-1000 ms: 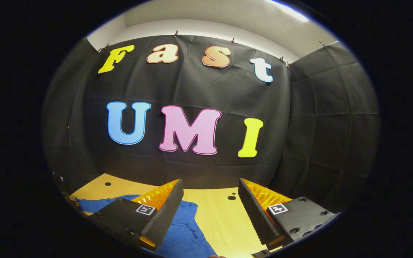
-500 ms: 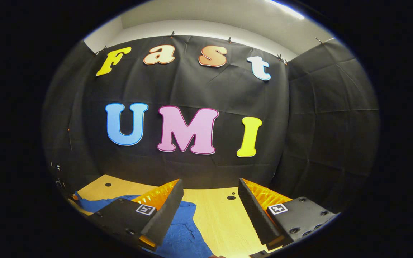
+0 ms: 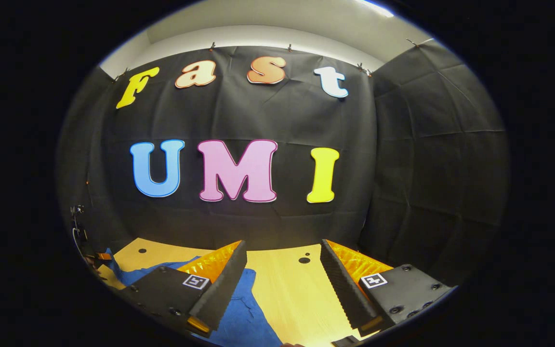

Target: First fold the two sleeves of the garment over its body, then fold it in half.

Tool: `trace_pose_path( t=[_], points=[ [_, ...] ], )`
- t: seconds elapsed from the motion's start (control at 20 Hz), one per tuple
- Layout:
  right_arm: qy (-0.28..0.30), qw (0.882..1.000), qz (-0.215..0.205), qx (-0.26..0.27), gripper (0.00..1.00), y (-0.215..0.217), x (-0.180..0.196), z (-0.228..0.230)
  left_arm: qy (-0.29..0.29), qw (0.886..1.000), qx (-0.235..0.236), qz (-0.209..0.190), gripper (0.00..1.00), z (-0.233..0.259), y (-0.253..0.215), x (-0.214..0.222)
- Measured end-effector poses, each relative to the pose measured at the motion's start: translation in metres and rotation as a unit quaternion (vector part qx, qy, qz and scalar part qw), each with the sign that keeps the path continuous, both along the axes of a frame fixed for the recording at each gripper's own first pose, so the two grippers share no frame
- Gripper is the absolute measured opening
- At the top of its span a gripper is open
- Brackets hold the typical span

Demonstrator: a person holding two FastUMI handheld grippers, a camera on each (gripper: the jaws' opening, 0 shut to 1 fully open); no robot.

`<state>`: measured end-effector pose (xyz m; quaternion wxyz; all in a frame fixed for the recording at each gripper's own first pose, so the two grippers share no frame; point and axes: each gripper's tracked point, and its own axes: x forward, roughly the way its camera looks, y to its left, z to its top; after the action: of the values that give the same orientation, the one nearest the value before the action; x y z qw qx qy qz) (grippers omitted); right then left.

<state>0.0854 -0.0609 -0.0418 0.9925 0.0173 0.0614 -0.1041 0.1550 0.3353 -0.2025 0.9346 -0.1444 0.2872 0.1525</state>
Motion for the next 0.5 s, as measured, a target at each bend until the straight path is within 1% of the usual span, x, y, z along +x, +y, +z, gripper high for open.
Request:
trace_pose_path(
  t=[0.05,0.2,0.25,0.3,0.45,0.5],
  points=[
    [0.000,1.000,-0.007,0.003,0.87,-0.007,-0.003,-0.001,-0.002,1.000,-0.001,-0.011,0.00,0.005,-0.013,0.010],
    [0.003,1.000,-0.029,0.012,0.87,-0.028,-0.014,-0.002,-0.018,0.999,-0.005,-0.051,0.00,0.025,-0.056,0.041],
    [0.004,0.999,-0.035,0.012,0.98,-0.034,-0.018,-0.002,-0.019,0.998,-0.001,-0.066,0.00,0.028,-0.071,0.052],
    [0.003,0.999,-0.041,0.011,0.87,-0.040,-0.021,0.000,-0.022,0.996,0.005,-0.082,0.00,0.032,-0.086,0.062],
    [0.002,0.998,-0.057,0.006,0.87,-0.055,-0.029,0.003,-0.024,0.992,0.004,-0.127,0.00,0.038,-0.134,0.092],
    [0.003,0.998,-0.060,0.006,0.98,-0.060,-0.031,0.003,-0.023,0.990,0.003,-0.140,0.00,0.038,-0.150,0.101]
  ],
)
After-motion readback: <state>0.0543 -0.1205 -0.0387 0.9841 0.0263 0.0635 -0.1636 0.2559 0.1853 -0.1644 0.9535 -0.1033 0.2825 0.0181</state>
